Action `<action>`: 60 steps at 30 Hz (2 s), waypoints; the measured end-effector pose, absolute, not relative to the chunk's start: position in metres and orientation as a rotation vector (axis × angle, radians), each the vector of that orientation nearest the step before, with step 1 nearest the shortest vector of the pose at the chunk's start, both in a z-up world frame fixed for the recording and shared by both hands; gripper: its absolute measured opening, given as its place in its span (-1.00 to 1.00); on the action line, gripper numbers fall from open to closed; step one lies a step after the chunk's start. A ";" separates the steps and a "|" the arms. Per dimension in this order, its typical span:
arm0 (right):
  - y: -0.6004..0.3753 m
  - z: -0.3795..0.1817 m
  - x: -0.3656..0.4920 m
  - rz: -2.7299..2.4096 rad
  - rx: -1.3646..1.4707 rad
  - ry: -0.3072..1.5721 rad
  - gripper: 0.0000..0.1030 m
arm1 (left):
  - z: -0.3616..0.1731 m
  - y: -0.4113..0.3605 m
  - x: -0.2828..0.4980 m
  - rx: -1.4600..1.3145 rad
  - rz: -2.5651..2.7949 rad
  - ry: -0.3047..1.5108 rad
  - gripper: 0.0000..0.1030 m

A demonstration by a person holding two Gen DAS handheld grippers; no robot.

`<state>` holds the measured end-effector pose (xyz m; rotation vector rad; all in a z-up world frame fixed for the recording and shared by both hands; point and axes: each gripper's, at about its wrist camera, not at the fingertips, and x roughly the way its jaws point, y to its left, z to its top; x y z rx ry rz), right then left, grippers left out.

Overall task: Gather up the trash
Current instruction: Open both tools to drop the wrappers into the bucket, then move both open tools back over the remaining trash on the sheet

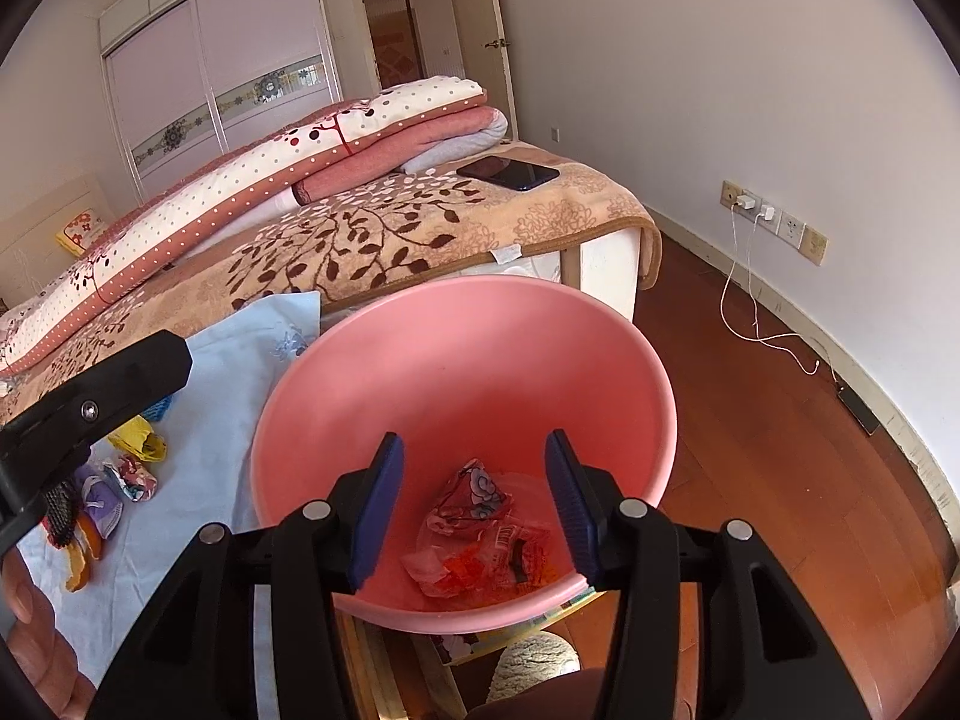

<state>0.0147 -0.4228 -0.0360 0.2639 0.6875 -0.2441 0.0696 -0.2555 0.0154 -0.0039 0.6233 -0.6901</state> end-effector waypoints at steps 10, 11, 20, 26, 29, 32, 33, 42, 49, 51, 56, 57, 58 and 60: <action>-0.408 -0.021 0.007 -0.182 0.273 0.627 -0.06 | 0.027 -0.229 0.069 0.031 -0.651 0.604 -0.28; -0.405 -0.020 0.007 -0.174 0.270 0.624 -0.06 | 0.027 -0.225 0.068 0.028 -0.643 0.604 -0.28; -0.371 -0.017 0.008 -0.093 0.252 0.630 -0.06 | 0.026 -0.185 0.061 -0.015 -0.556 0.610 -0.28; -0.343 -0.016 0.011 -0.031 0.228 0.635 -0.07 | 0.024 -0.143 0.059 -0.042 -0.446 0.611 -0.28; -0.329 -0.017 0.013 0.002 0.222 0.637 -0.07 | 0.020 -0.118 0.058 -0.044 -0.386 0.616 -0.28; -0.314 -0.018 0.015 0.033 0.215 0.646 -0.07 | 0.014 -0.093 0.058 -0.060 -0.331 0.629 -0.28; -0.309 -0.019 0.017 0.045 0.212 0.651 -0.07 | 0.012 -0.084 0.057 -0.068 -0.314 0.632 -0.28; -0.265 -0.028 0.028 0.139 0.156 0.688 -0.07 | -0.010 -0.019 0.052 -0.104 -0.156 0.661 -0.28; -0.242 -0.037 0.039 0.182 0.126 0.719 -0.07 | -0.035 0.002 0.065 -0.150 -0.091 0.734 -0.28; -0.238 -0.039 0.043 0.186 0.117 0.724 -0.07 | -0.041 0.005 0.070 -0.162 -0.083 0.753 -0.28; -0.229 -0.043 0.055 0.202 0.108 0.740 -0.07 | -0.053 0.008 0.083 -0.195 -0.069 0.794 -0.28; -0.228 -0.044 0.058 0.206 0.107 0.744 -0.07 | -0.054 0.009 0.084 -0.201 -0.071 0.793 -0.28; -0.226 -0.045 0.061 0.210 0.106 0.748 -0.07 | -0.055 0.009 0.085 -0.205 -0.073 0.790 -0.28; -0.222 -0.048 0.066 0.219 0.103 0.756 -0.07 | -0.057 0.009 0.086 -0.199 -0.071 0.786 -0.29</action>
